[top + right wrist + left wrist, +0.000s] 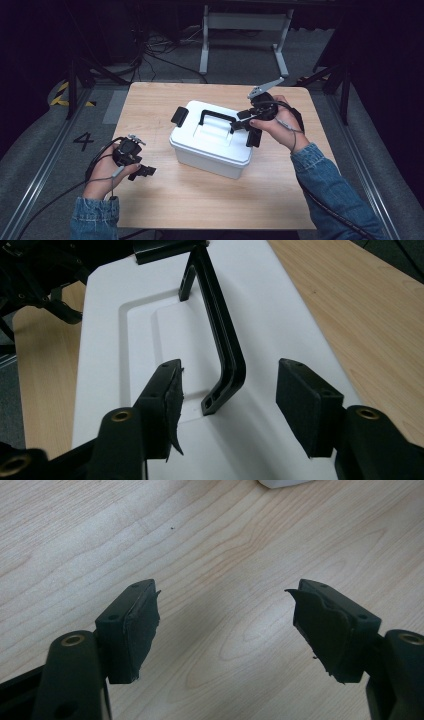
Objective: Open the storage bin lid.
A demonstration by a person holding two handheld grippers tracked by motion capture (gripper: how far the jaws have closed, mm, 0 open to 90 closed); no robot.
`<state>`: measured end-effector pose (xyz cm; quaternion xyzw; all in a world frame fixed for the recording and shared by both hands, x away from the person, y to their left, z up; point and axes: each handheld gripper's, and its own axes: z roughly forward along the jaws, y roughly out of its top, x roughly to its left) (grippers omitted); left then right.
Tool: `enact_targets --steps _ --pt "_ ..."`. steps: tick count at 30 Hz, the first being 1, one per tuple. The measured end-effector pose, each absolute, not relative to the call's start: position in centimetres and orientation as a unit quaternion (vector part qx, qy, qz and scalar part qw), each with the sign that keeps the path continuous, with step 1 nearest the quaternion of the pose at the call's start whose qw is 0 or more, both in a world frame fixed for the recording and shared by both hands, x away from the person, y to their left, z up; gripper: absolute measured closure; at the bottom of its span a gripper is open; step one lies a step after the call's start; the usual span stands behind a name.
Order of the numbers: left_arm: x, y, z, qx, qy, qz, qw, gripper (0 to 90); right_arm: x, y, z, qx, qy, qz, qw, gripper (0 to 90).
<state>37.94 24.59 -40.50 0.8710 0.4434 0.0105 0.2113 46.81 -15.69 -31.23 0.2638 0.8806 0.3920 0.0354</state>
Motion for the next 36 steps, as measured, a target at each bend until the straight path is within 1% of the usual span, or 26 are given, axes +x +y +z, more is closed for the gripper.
enact_targets --steps 5,8,9,11,13,16,17,18,19,20,28,36 --pt "37.9 24.7 -40.5 0.871 0.444 0.014 0.21 26.9 47.6 -14.6 -31.9 0.258 0.889 0.378 0.028 50.6" --pt "37.9 24.7 -40.5 0.87 0.445 0.01 0.212 26.9 47.9 -14.0 -32.2 0.251 0.895 0.367 0.029 56.7" --pt "37.9 24.7 -40.5 0.87 0.445 0.01 0.212 26.9 47.9 -14.0 -32.2 0.251 0.895 0.367 0.029 56.7" --pt "38.0 24.7 -40.5 0.87 0.445 0.01 0.213 26.9 47.9 -13.5 -32.2 0.246 0.899 0.362 0.021 63.5" --pt "38.0 24.7 -40.5 0.87 0.445 0.01 0.213 26.9 47.9 -13.4 -32.2 0.246 0.899 0.361 0.018 64.8" --pt "38.0 24.7 -40.5 0.87 0.445 0.011 0.212 26.9 48.0 -12.9 -32.1 0.238 0.904 0.355 0.018 69.5" --pt "38.0 24.7 -40.5 0.871 0.444 0.011 0.212 27.0 48.1 -12.8 -32.0 0.234 0.906 0.353 0.02 73.2" --pt "38.0 24.7 -40.5 0.871 0.444 0.011 0.212 27.0 48.1 -12.8 -32.0 0.234 0.906 0.353 0.02 73.2" --pt "37.9 24.7 -40.5 0.87 0.444 0.009 0.213 27.0 48.1 -12.7 -31.9 0.231 0.908 0.35 0.021 78.3" --pt "37.9 24.7 -40.5 0.87 0.444 0.009 0.213 27.0 48.1 -12.7 -31.9 0.231 0.908 0.349 0.02 80.4" --pt "37.9 24.7 -40.5 0.871 0.444 0.01 0.212 26.9 47.8 -12.4 -31.7 0.212 0.912 0.352 0.008 83.3" --pt "38.0 24.7 -40.5 0.87 0.445 0.01 0.213 27.0 47.9 -12.5 -31.7 0.196 0.912 0.36 0.004 84.2"
